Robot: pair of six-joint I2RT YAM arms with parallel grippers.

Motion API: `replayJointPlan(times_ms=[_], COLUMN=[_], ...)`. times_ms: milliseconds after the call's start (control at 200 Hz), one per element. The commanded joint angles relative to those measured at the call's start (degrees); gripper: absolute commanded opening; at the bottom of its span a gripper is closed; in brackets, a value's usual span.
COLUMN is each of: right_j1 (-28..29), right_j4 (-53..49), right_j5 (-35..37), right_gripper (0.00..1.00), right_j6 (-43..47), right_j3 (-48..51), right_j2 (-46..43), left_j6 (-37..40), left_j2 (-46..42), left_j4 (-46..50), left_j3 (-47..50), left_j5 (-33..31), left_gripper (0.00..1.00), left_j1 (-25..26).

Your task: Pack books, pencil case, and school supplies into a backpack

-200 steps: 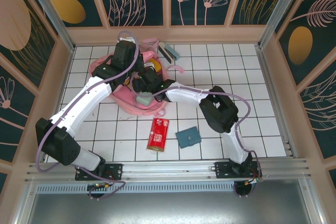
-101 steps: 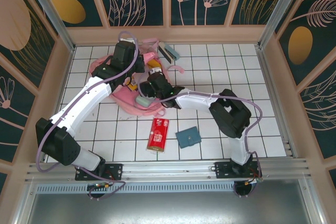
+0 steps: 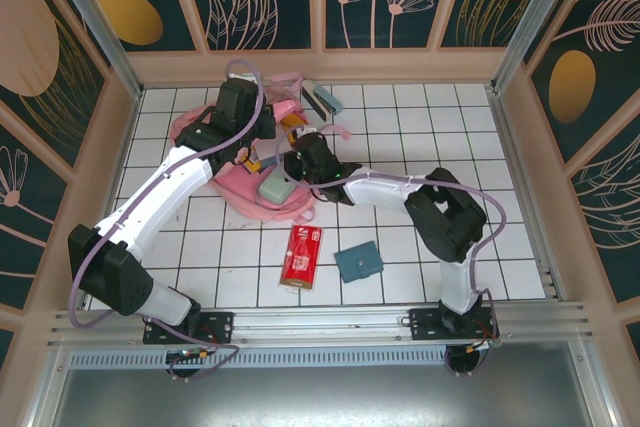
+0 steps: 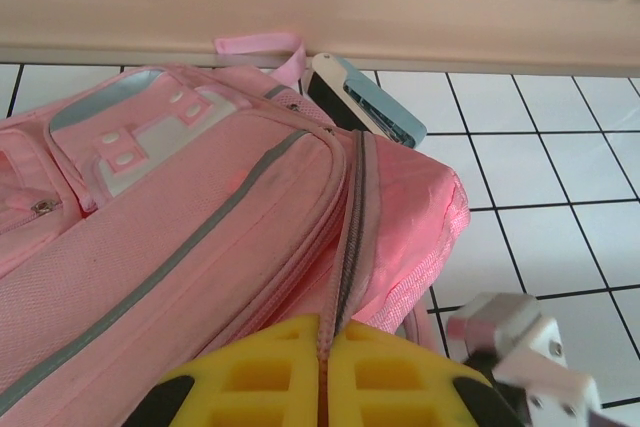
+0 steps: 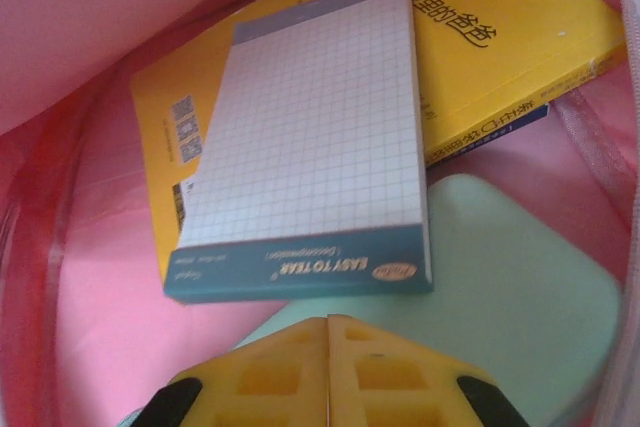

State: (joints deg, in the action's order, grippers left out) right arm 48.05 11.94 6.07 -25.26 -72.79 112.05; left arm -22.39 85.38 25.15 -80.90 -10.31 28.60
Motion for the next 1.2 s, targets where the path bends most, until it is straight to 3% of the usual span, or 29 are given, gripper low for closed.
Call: replayJointPlan(times_ms=[0, 370, 806, 861, 1031, 1191], right_j1=[-0.54, -3.16, 0.74, 1.39, 2.99, 5.77], right_j4=[2.04, -0.61, -4.64, -6.10, -10.27, -17.47], right_j5=[-2.08, -3.71, 2.57, 4.46, 8.37, 11.61], right_gripper=[0.07, 0.10, 0.15, 0.18, 0.38, 0.39], right_j6=[-0.92, -1.00, 1.21, 0.96, -1.80, -5.08], right_j3=[-3.46, -12.06, 5.57, 8.42, 19.07, 26.65], right_j2=[3.49, 8.39, -10.31, -12.95, -22.42, -30.56], left_j6=[-0.99, -0.90, -0.94, -0.92, -1.03, -1.16], left_j2=[-1.95, -1.68, -1.61, -1.54, -1.19, -1.01], left_j4=[-5.72, -5.94, -6.07, -6.07, -6.12, -6.16], left_j3=[-1.05, -0.78, -0.17, -0.02, -0.04, 0.13], left_j5=[0.70, 0.56, -0.07, -0.04, 0.28, 0.31], left_gripper=[0.09, 0.09, 0.10, 0.09, 0.09, 0.09], left_j1=[-0.34, -0.39, -0.58, -0.56, -0.57, -0.58])
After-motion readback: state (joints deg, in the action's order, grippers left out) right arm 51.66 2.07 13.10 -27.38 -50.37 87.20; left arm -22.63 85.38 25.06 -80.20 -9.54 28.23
